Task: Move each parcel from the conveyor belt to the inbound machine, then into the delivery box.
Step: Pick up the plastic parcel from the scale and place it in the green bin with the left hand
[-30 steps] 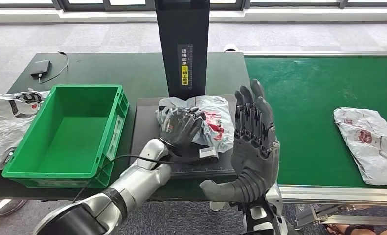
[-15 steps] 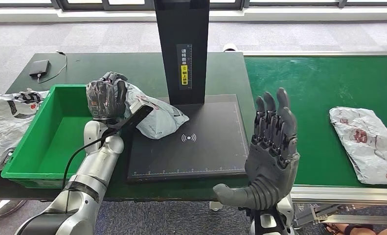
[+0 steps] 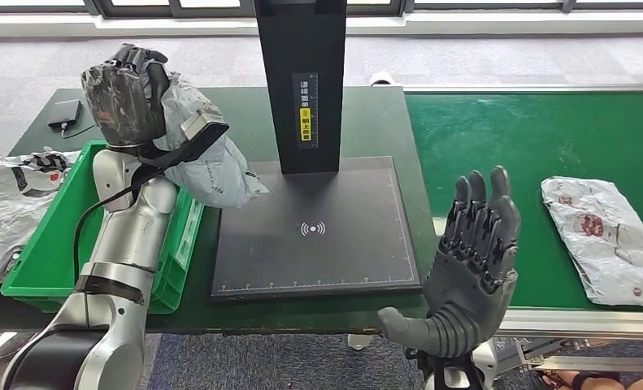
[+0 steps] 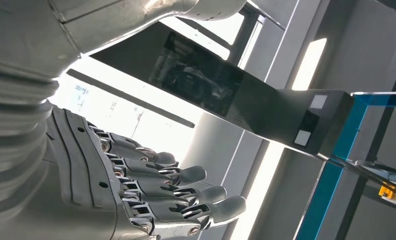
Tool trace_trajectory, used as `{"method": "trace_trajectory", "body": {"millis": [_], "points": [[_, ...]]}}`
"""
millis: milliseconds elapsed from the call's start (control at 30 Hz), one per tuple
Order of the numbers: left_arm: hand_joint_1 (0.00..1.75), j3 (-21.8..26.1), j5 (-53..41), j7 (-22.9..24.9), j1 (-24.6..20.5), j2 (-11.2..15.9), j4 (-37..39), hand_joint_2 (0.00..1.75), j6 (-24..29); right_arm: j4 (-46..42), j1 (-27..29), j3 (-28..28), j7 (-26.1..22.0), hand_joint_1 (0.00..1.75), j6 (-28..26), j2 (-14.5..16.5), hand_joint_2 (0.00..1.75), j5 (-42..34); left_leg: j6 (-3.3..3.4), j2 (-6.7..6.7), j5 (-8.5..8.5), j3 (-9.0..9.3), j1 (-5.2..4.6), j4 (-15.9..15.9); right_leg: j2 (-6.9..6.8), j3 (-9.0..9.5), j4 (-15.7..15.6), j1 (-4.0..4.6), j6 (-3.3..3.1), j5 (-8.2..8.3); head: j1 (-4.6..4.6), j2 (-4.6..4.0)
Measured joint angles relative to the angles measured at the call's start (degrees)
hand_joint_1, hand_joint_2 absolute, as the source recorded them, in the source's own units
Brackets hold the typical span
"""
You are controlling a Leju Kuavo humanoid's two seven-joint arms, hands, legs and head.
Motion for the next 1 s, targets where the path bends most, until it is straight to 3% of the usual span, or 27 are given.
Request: {"method": "trace_trajectory", "body": {"millis": [400,533,633,700,833,1000], "points": [[1.75,-0.9,-0.3,0.6,-0.2,0.4,-3.1,1.75,-1.1,0.0,0.0,0.4,0.0,0.00,-0.1,-0.7,1.75,-0.4,-0.01,0.00,0.01,-0.01,0.00,0.0,0.00,0.00,0.0,-0.01,0.01,0.02,-0.01,0.00],[1.75,-3.5,3.1,3.9,-2.2,0.8,-9.2,1.75,-9.8,0.0,-0.1,0.5,0.0,0.00,-0.1,-1.2,1.75,-2.4,-0.03,-0.03,0.05,-0.13,0.02,0.0,-0.03,-0.09,0.0,0.00,0.03,0.04,-0.01,0.00],[1.75,-5.9,5.8,10.2,-8.5,1.9,-12.8,1.75,-18.7,0.0,-0.2,0.7,0.0,0.00,-0.1,-2.0,1.75,-4.2,-0.02,-0.10,0.06,-0.25,0.03,0.0,-0.11,-0.15,0.0,0.01,0.05,0.05,0.01,0.00],[1.75,-6.7,4.6,14.7,-13.5,3.1,-12.8,1.75,-20.9,0.0,-0.4,0.8,0.0,0.00,-0.1,-2.5,1.75,-5.2,-0.03,-0.09,0.06,-0.25,0.03,0.0,-0.10,-0.16,0.0,0.01,0.04,0.05,0.02,0.00],[1.75,-6.7,1.7,18.6,-20.0,7.1,-6.6,1.75,-16.4,0.0,-0.5,1.6,0.0,0.00,0.0,-3.6,1.75,-6.8,-0.07,-0.02,0.06,-0.16,0.02,0.0,-0.03,-0.14,0.0,0.00,0.02,0.05,0.00,0.00],[1.75,-2.4,5.5,16.2,-22.1,13.8,5.9,1.75,-8.6,0.0,-0.2,1.7,0.0,0.00,0.1,-4.3,1.75,-7.3,-0.31,0.10,0.20,-0.08,0.04,-0.1,0.12,-0.21,0.1,0.15,-0.21,0.10,-0.01,-0.01]]}}
